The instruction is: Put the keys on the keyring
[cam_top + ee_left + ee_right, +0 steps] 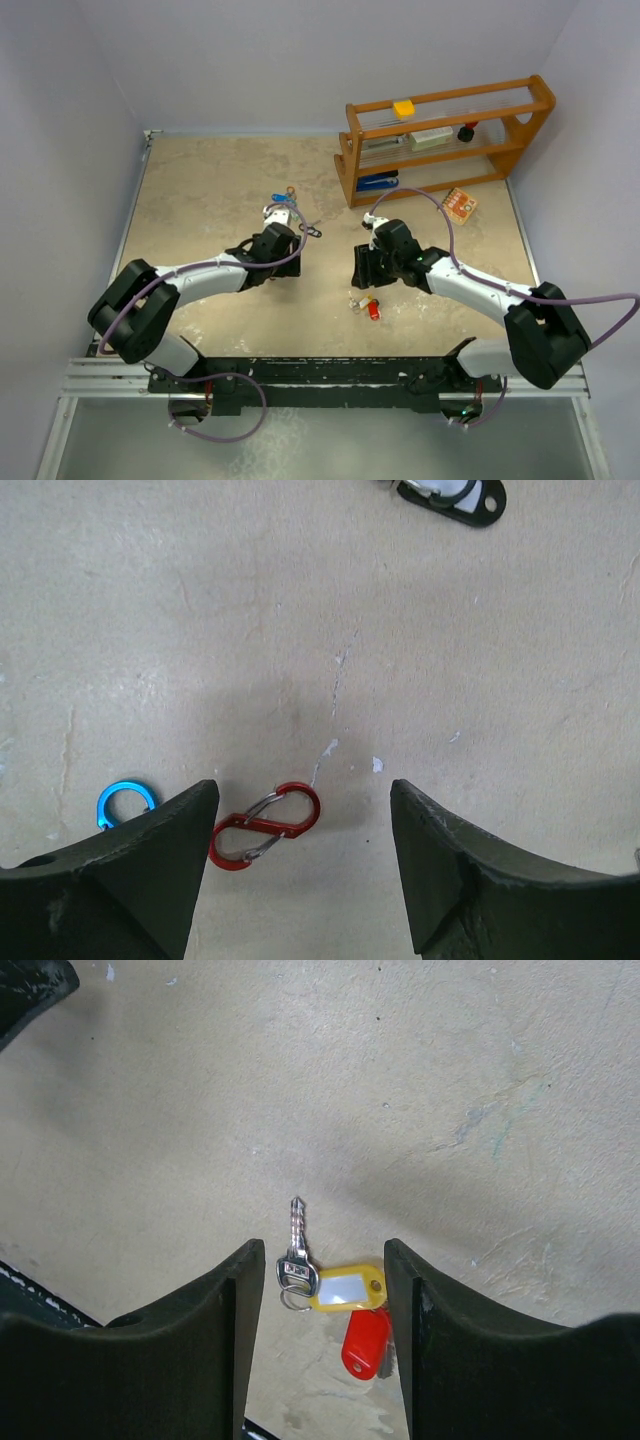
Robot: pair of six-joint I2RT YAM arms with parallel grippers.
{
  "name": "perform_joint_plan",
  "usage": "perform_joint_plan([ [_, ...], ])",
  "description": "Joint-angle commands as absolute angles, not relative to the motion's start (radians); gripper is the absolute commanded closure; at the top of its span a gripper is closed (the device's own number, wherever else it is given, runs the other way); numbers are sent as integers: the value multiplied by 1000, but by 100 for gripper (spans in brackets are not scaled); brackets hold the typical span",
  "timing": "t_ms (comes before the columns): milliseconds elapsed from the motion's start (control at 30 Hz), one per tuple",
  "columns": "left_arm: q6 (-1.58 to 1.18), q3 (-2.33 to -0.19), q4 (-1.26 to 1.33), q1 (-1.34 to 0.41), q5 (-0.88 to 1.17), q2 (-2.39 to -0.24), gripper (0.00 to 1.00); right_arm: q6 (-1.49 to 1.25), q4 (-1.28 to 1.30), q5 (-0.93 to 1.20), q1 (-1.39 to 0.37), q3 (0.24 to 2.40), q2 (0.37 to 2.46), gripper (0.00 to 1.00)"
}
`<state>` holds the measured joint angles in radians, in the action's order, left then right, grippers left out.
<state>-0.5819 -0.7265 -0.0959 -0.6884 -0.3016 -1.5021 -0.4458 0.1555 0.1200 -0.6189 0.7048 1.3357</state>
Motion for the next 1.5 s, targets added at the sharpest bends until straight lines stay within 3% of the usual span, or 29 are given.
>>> perform_joint_plan([
  [0, -570, -711, -90, -700, -276, -1505, 33, -437, 132, 100, -618, 742, 1311, 45],
  [1167, -632, -648, -120, -753, -274, -1445, 34, -433, 115, 119, -618, 743, 1324, 45],
  [1467, -631, -637, -94, -753, -301, -1460, 45, -431, 118, 120, -618, 745, 1319, 45],
])
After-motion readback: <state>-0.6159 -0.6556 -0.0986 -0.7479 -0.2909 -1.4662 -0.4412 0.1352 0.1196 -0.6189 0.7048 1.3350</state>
